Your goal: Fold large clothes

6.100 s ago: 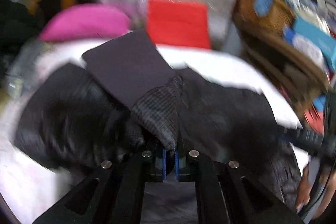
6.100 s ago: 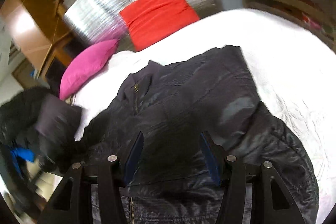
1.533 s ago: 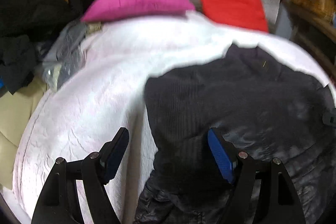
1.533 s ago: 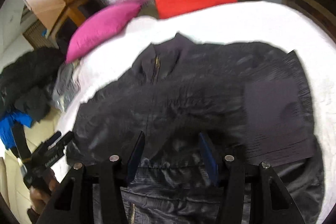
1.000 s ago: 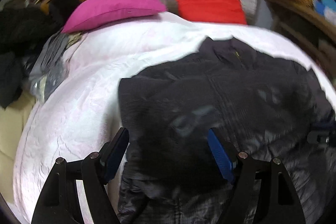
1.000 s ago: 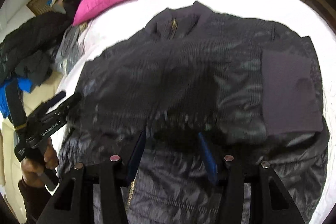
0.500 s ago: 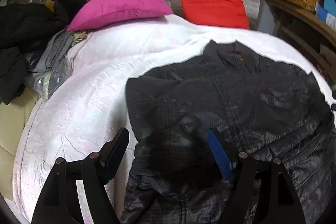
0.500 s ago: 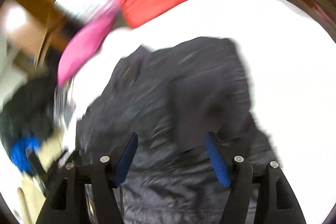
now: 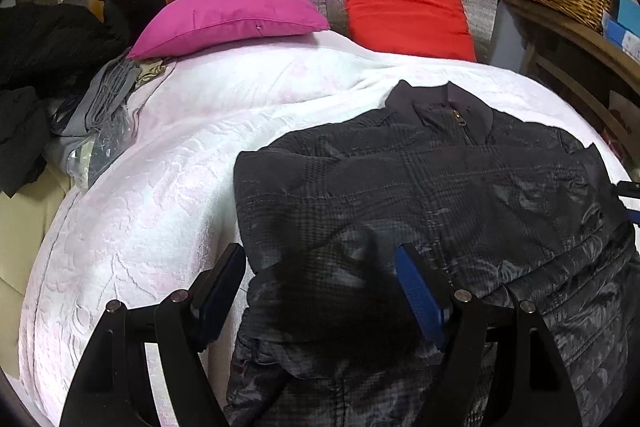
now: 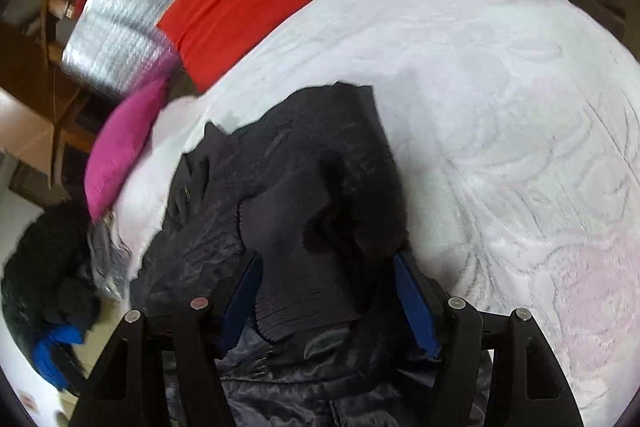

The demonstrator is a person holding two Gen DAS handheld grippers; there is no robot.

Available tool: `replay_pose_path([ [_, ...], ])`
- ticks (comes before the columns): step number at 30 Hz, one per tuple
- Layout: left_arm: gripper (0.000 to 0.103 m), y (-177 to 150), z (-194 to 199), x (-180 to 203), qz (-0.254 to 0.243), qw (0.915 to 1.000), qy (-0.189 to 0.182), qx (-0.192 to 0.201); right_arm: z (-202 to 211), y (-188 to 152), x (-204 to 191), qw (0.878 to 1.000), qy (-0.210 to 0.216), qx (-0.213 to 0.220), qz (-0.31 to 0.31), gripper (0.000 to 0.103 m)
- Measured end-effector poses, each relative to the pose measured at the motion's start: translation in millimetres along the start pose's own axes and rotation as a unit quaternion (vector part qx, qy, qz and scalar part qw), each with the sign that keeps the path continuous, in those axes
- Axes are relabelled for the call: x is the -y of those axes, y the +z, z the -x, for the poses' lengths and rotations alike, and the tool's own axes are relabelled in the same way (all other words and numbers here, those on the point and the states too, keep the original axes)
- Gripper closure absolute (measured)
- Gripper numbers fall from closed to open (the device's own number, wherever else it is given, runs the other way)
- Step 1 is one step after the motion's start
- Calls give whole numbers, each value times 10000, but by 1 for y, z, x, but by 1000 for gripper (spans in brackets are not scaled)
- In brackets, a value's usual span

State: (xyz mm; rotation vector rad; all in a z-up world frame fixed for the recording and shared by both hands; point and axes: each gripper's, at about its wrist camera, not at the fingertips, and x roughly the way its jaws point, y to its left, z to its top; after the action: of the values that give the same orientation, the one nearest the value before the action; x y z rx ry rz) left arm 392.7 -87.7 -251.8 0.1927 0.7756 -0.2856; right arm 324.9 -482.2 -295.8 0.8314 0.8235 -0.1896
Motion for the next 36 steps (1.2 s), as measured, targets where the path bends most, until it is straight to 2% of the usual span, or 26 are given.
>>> replay_pose_path([
  [2, 25, -2, -6, 3, -91, 9999, 55, -135, -15, -7, -9, 9990, -323, -95, 292, 36],
  [4, 25, -4, -12, 4, -85, 9995, 92, -295, -23, -11, -17, 9966, -603, -144, 551, 46],
  [6, 25, -5, -13, 2, -16, 9994, 72, -328, -20, -15, -27, 9927, -852, -22, 851, 68],
  [8, 25, -4, -8, -2, 57, 9996, 84, -247, -4, -20, -46, 9864, -1088, 242, 1211, 75],
  [13, 25, -2, 2, -13, 198, 9998, 51, -41, 26, -37, -65, 9764, -1306, 603, 1608, 81],
  [16, 25, -6, -8, -10, -18, 9994, 254, -225, 10, -35, -51, 9790, -1444, 370, 1393, 81],
  [19, 25, -12, -25, -5, -189, 9978, 312, -551, -14, -25, -36, 9839, -1371, 27, 1150, 77],
  [20, 25, -12, -27, -5, -154, 9977, 306, -585, -13, -23, -34, 9848, -1332, 42, 1117, 76],
  [25, 25, -8, -9, -10, -23, 9993, 132, -349, 7, -20, -31, 9906, -1023, 59, 906, 69],
  [26, 25, -9, -4, -9, -31, 9996, 82, -285, 13, -22, -30, 9911, -979, 101, 897, 65],
  [29, 25, -14, 12, -4, -218, 9997, 37, -63, 40, -29, -25, 9906, -892, 509, 899, 25],
  [33, 25, -24, 18, 6, -460, 9988, 132, -43, 57, -39, -40, 9882, -607, 923, 1059, 25],
  [36, 25, -27, 8, 11, -448, 9986, 125, -239, 49, -48, -54, 9850, -618, 904, 1334, 30],
])
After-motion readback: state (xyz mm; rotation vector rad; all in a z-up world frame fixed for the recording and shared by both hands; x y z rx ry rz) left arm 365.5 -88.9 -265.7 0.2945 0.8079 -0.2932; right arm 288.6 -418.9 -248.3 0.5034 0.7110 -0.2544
